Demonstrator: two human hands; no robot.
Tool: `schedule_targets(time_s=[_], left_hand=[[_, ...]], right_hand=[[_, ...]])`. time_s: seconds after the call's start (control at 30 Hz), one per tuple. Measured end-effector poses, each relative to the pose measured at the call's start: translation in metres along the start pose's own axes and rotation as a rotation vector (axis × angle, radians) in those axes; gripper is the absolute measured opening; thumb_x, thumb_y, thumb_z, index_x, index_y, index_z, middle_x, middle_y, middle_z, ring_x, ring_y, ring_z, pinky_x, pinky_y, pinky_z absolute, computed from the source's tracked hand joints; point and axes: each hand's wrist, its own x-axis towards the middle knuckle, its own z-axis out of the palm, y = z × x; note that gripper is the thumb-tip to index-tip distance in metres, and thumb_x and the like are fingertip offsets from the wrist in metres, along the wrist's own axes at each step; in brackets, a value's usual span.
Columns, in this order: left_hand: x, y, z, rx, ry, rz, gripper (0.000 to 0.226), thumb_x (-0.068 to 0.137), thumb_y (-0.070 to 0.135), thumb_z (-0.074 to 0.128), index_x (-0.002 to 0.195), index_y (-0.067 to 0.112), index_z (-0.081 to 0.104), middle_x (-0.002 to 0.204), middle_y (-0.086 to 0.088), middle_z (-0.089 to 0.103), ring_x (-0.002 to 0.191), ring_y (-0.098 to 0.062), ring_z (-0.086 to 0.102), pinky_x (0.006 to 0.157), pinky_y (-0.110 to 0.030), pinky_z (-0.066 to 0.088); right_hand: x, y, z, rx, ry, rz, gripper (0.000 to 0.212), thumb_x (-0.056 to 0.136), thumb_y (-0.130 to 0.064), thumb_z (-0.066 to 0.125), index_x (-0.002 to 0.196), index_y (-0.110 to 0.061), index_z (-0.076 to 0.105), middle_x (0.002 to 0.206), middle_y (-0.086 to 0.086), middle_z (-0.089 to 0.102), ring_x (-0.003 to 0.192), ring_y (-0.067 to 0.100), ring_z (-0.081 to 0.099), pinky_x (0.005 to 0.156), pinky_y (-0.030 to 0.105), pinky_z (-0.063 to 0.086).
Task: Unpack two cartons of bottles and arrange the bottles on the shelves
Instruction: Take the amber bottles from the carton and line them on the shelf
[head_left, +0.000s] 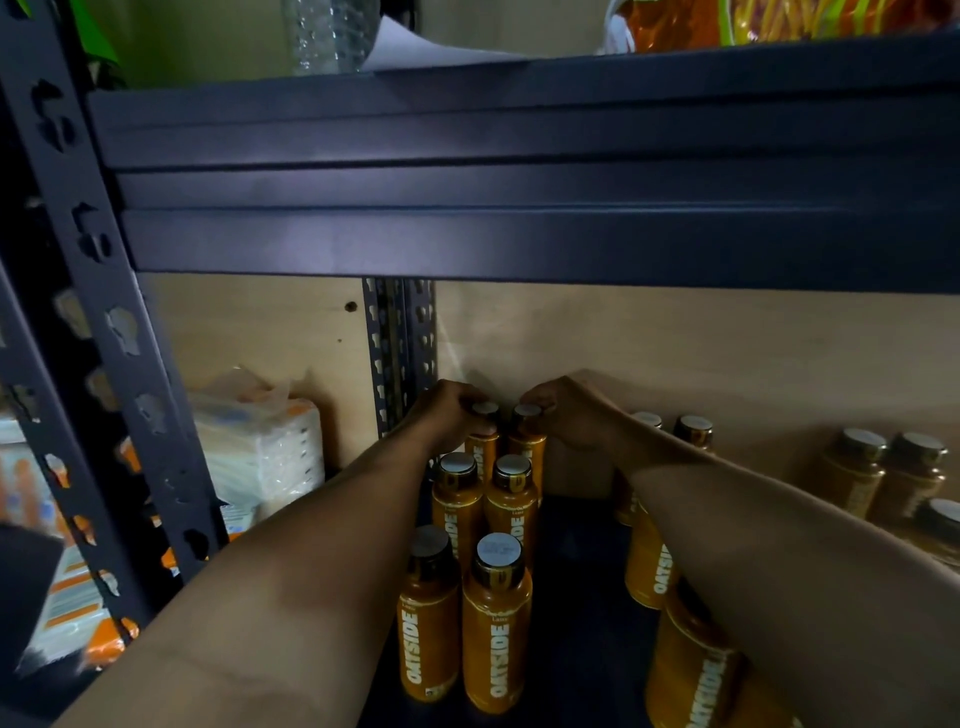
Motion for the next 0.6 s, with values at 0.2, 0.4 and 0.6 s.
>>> schedule_targets(time_s=[0.2, 0.4, 0.6], left_hand=[[0.003, -0.001, 0.001, 0.019, 0.003, -0.001, 0.051, 0.086, 0.014, 0.077, 0.133, 0.022, 0.061, 0.131, -0.001, 0.064, 0.122, -0.021, 0.057, 0.099, -0.034, 0.047], [-0.001, 0.000, 0.000, 0.022, -0.001, -0.016, 0.056, 0.086, 0.014, 0.077, 0.137, 0.022, 0.058, 0.135, -0.003, 0.062, 0.124, -0.023, 0.055, 0.098, -0.034, 0.047], [-0.006, 0.015, -0.006, -0.028, 0.024, -0.090, 0.063, 0.091, 0.012, 0.071, 0.148, 0.017, 0.044, 0.141, -0.011, 0.056, 0.125, -0.026, 0.056, 0.092, -0.032, 0.047]], right_hand=[[-0.004, -0.004, -0.003, 0.021, 0.003, 0.003, 0.030, 0.093, -0.026, 0.074, 0.119, -0.011, 0.074, 0.116, 0.006, 0.073, 0.101, 0.015, 0.065, 0.078, 0.020, 0.045], [-0.009, -0.008, -0.005, 0.013, -0.023, 0.038, 0.040, 0.096, -0.027, 0.071, 0.131, -0.008, 0.066, 0.131, 0.009, 0.067, 0.120, 0.024, 0.062, 0.082, 0.020, 0.041], [-0.016, -0.016, -0.016, -0.030, -0.044, 0.107, 0.053, 0.097, -0.033, 0.069, 0.143, -0.008, 0.056, 0.139, 0.010, 0.061, 0.124, 0.025, 0.059, 0.094, 0.023, 0.046]])
